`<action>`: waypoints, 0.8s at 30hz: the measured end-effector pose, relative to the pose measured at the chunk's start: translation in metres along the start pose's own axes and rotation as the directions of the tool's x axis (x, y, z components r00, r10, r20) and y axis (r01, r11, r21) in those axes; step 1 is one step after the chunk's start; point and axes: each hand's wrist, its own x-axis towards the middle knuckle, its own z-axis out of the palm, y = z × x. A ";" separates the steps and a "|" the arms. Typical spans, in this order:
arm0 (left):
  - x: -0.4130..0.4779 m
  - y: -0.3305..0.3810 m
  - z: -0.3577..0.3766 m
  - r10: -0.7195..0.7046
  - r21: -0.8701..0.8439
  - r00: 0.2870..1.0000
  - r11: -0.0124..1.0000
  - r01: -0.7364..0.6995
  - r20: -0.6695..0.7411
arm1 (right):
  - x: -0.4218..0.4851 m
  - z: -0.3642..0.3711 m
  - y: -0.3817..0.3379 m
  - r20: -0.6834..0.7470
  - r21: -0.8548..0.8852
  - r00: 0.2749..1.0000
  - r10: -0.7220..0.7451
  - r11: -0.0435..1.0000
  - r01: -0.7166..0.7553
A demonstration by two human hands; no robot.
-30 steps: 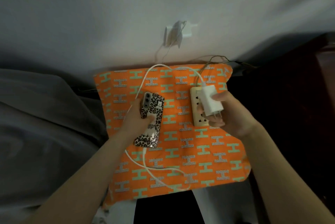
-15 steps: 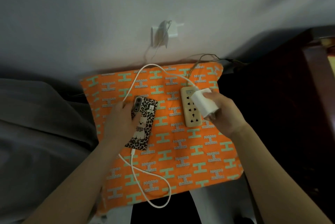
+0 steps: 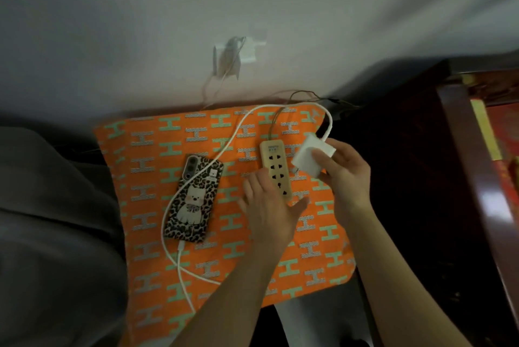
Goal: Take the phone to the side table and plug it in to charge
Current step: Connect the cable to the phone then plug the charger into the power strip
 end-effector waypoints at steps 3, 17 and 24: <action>0.009 -0.001 0.007 -0.018 0.019 0.999 1.000 0.019 -0.049 | 0.007 0.000 0.006 -0.083 -0.091 0.996 -0.016 0.996 0.009; 0.009 -0.041 0.013 0.074 -0.390 0.997 0.919 -0.054 0.036 | -0.004 0.039 0.020 -0.021 -0.532 0.923 -0.385 0.786 0.315; 0.011 -0.042 0.009 0.074 -0.386 0.995 0.922 -0.045 0.060 | 0.010 0.046 0.002 0.168 -0.678 0.923 -0.347 0.639 0.364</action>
